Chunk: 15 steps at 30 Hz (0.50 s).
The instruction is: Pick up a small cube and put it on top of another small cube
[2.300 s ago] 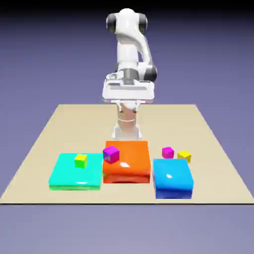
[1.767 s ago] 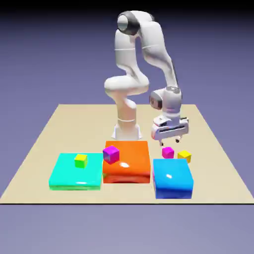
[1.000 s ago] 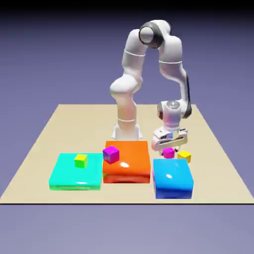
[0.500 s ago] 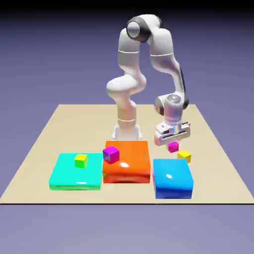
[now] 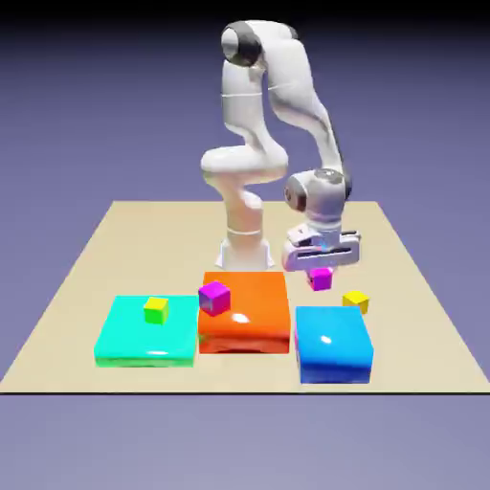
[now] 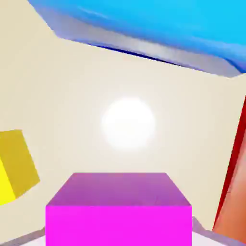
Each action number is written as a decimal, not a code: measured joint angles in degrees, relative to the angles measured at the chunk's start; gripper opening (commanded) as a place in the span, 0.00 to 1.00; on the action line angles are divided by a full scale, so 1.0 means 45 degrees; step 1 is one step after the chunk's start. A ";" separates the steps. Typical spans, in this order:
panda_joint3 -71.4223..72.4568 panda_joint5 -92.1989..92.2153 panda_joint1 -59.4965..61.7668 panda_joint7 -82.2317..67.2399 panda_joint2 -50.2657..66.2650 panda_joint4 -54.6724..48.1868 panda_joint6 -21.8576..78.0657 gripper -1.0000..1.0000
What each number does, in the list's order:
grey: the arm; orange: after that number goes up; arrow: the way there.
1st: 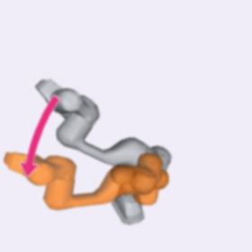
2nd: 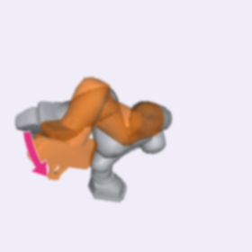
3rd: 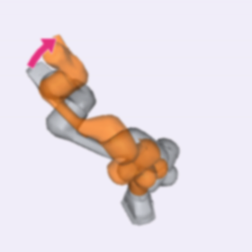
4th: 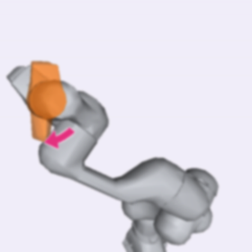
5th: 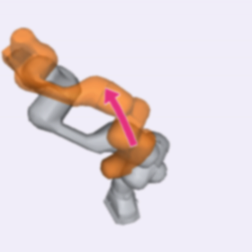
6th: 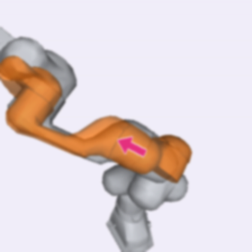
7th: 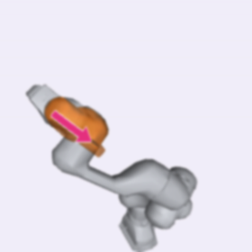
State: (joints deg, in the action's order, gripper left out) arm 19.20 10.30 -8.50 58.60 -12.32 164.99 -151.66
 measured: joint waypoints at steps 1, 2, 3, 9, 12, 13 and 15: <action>-0.0461 -0.0232 0.0450 -0.0022 -0.0201 -0.0273 0.0482 0.00; -0.0923 -0.0464 0.0899 -0.0044 -0.0402 -0.0546 0.0965 0.00; -0.1384 -0.0696 0.1349 -0.0066 -0.0603 -0.0819 0.1447 0.00; -0.4152 -0.2089 0.4047 -0.0193 -0.1808 -0.2457 0.4341 0.00; -0.4418 -0.2210 0.4295 -0.0218 -0.0980 -0.2212 0.3273 0.00; -0.4419 -0.2206 0.4292 -0.0222 -0.0592 -0.2046 0.2720 0.00; -0.4421 -0.2200 0.4285 -0.0228 0.0110 -0.1747 0.1719 1.00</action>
State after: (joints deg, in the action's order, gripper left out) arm -0.70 0.40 10.78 57.58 -11.83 157.12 -143.92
